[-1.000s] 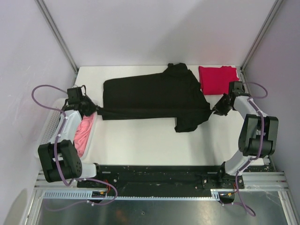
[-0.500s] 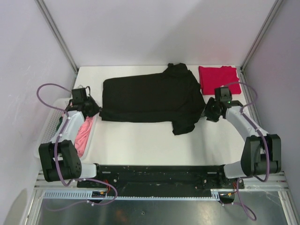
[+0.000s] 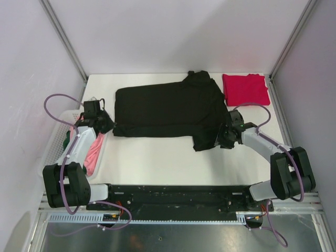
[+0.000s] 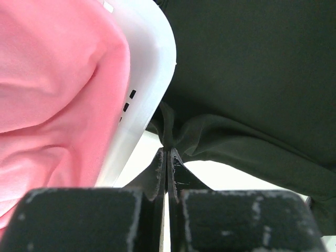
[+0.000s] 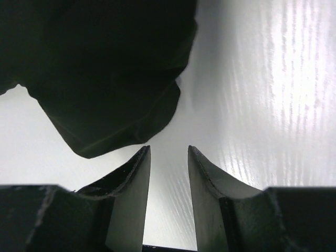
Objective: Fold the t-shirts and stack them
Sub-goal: Flatten out the tshirt
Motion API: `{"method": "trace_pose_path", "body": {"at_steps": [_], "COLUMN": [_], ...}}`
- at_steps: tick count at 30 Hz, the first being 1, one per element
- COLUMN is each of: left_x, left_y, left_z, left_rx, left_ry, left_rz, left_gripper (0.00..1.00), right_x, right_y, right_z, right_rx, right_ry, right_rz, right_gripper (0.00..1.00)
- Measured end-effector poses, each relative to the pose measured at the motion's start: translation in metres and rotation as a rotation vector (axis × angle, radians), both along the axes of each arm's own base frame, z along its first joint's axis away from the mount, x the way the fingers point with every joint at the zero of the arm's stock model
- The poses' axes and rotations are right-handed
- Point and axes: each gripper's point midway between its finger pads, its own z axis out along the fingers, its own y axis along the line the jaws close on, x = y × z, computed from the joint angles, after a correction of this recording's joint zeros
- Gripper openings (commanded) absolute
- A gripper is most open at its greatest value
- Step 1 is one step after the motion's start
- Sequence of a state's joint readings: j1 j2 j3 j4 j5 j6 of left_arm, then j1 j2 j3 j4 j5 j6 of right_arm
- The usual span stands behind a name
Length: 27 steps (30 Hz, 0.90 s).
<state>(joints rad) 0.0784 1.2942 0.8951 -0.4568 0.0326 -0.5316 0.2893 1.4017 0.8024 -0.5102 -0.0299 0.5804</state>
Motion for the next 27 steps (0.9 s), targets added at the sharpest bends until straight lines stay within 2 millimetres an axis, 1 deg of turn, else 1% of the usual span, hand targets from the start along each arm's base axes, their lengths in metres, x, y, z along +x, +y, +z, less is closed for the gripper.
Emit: {"method": "trace_pose_path", "body": {"at_steps": [4, 12, 15, 17, 20, 22, 27], "left_x": [0.0, -0.001, -0.001, -0.002, -0.006, -0.009, -0.017], "left_y": [0.0, -0.001, -0.001, -0.001, -0.002, -0.002, -0.003], "left_z": [0.0, 0.001, 0.003, 0.005, 0.005, 0.004, -0.002], "left_rx": [0.001, 0.0, 0.0, 0.0, 0.0, 0.0, -0.009], "left_ry": [0.001, -0.001, -0.007, -0.012, -0.016, -0.014, -0.001], "left_rz": [0.0, -0.001, -0.002, -0.002, -0.002, -0.002, 0.011], "left_gripper": [0.0, 0.0, 0.0, 0.0, 0.0, 0.0, 0.0], "right_x": [0.005, 0.017, 0.021, 0.024, 0.028, 0.029, 0.026], "right_y": [0.007, 0.002, 0.001, 0.001, 0.001, 0.001, -0.002], "right_z": [-0.007, -0.023, -0.027, -0.027, -0.028, -0.029, -0.029], "right_rx": [-0.003, -0.046, -0.059, -0.063, -0.072, -0.079, -0.094], "right_ry": [-0.004, -0.011, -0.016, -0.028, -0.042, -0.046, -0.038], "right_rz": [0.014, -0.015, -0.022, -0.025, -0.031, -0.031, -0.034], "right_gripper": [0.4, 0.37, 0.29, 0.21, 0.05, 0.01, 0.0]}}
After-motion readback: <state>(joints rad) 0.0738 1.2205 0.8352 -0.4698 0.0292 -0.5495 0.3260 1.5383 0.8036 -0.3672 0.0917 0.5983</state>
